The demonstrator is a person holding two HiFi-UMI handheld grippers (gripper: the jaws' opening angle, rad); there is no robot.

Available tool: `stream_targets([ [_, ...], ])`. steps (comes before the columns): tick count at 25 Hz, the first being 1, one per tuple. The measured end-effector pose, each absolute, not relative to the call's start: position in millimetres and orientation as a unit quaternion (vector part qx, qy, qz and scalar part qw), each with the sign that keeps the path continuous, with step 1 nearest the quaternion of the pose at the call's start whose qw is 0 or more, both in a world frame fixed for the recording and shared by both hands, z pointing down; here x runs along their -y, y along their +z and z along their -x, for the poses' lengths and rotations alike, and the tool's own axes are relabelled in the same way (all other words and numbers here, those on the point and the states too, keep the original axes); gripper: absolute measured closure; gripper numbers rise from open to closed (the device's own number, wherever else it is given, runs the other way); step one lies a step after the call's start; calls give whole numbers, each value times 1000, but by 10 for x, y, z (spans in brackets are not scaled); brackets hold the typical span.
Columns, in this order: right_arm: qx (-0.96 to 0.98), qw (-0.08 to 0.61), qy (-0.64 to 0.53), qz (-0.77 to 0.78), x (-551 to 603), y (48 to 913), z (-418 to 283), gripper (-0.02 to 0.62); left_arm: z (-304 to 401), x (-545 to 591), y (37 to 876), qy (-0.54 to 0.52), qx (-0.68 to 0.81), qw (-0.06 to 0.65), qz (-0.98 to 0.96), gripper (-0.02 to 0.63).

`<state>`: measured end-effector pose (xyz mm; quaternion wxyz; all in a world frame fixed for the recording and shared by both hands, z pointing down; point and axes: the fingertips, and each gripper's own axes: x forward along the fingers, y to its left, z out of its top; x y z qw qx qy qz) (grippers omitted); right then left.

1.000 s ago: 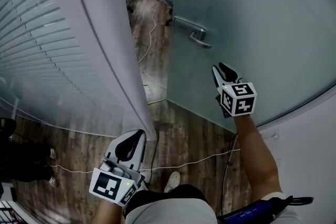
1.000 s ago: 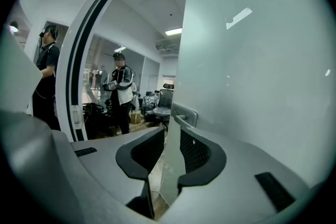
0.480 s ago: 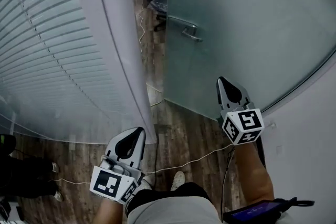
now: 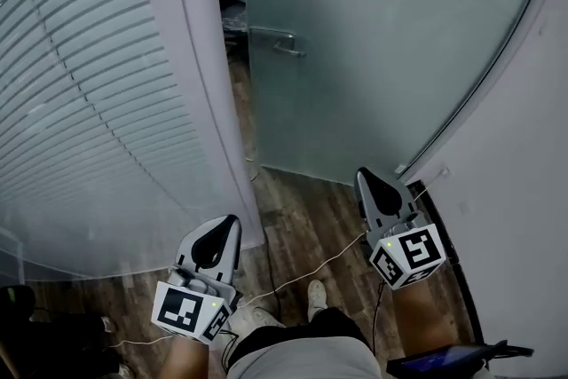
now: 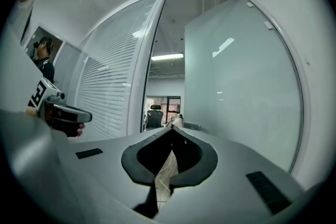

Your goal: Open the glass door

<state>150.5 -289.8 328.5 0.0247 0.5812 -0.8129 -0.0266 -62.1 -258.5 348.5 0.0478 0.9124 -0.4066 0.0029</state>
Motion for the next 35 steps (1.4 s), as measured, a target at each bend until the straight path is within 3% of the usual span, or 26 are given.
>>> stream_targets([
  [15, 824, 3, -63, -564, 934, 3483, -1519, 594, 551, 1071, 3841, -14, 421, 30, -907, 606],
  [21, 812, 16, -47, -582, 1255, 3234, -1280, 594, 754, 1447, 3576, -9, 398, 48, -916, 606],
  [35, 814, -5, -45, -580, 4, 3010, -1487, 594, 565, 202, 3294, -5, 398, 35, -917, 606],
])
